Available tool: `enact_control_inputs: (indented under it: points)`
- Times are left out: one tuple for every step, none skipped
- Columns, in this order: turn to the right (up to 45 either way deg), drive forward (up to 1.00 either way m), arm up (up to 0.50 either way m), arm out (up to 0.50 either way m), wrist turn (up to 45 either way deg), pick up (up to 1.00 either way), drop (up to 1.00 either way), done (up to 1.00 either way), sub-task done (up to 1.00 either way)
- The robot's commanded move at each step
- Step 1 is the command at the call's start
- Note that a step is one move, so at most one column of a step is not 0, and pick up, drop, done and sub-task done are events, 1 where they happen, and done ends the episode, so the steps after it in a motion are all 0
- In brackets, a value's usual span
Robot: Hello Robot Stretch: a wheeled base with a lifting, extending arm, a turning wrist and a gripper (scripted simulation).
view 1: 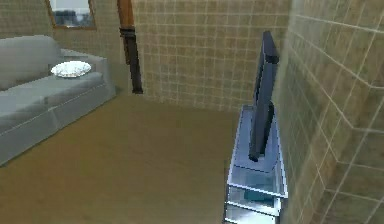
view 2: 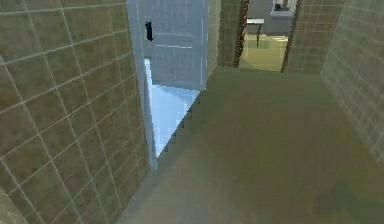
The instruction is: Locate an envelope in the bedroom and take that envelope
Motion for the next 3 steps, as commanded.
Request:
enact_control_inputs:
  points:
    - [-45.0, 0.00, 0.00, 0.00, 0.0, 0.00, 0.00, 0.00, 0.00]
    - [-24.0, 0.00, 0.00, 0.00, 0.0, 0.00, 0.00, 0.00, 0.00]
    - [0.0, 1.00, 0.00, 0.00, 0.0, 0.00, 0.00, 0.00, 0.00]
